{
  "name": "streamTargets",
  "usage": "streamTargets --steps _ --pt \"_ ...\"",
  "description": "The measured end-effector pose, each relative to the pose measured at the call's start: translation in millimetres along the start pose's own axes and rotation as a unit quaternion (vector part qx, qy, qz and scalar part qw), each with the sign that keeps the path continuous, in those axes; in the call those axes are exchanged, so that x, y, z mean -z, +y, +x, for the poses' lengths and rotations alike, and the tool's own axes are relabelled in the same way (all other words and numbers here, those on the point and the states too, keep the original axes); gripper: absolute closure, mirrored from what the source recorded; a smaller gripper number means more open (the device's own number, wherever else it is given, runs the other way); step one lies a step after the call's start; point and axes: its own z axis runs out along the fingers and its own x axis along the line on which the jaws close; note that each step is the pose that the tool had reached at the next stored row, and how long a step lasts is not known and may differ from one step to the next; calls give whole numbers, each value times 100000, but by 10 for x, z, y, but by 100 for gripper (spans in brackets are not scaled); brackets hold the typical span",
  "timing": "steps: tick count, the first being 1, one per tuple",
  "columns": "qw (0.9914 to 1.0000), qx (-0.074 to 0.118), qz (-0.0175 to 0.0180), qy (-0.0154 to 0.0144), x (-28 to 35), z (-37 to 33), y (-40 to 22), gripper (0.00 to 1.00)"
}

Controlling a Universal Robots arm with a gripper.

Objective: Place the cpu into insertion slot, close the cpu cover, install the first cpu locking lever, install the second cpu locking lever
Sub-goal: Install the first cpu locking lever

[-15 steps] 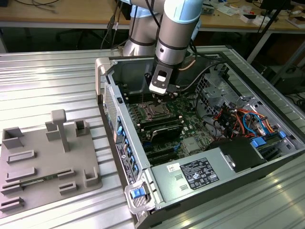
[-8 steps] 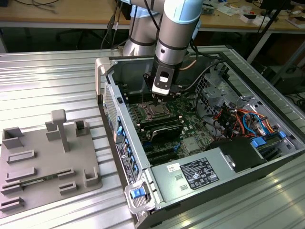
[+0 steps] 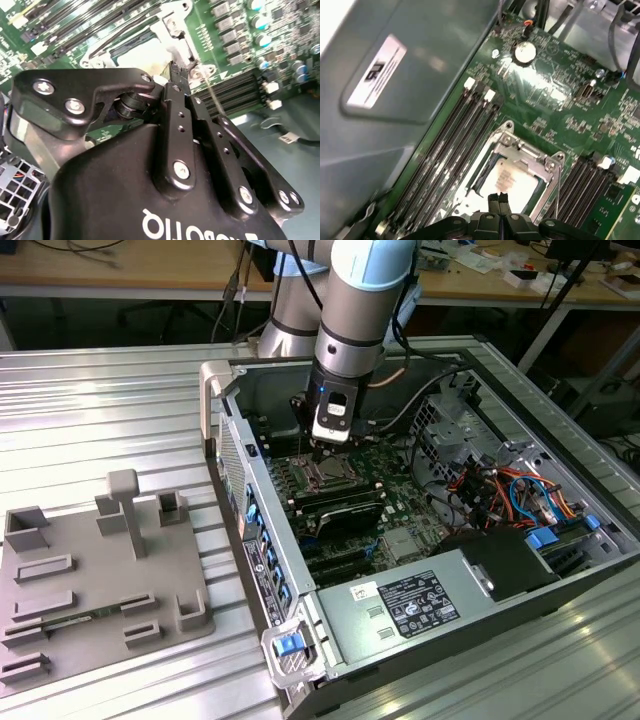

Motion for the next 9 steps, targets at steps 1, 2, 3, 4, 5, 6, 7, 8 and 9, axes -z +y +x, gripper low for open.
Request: streamTargets --steps 1,2,3,4,5,6,7,8,9 --pt "100000 25 -11 17 0 4 -11 89" --pt "100000 44 -11 24 0 4 -11 89" --pt "100000 56 -11 23 0 4 -11 89" --pt "100000 62 -10 25 0 4 -11 89" --pt "100000 68 -7 22 0 4 -12 89" --pt "100000 69 -9 22 0 4 -12 89" --pt "100000 75 -7 23 0 4 -12 89" --pt "100000 93 -15 25 1 4 -12 89" --pt "100000 110 -6 23 5 4 -13 89"
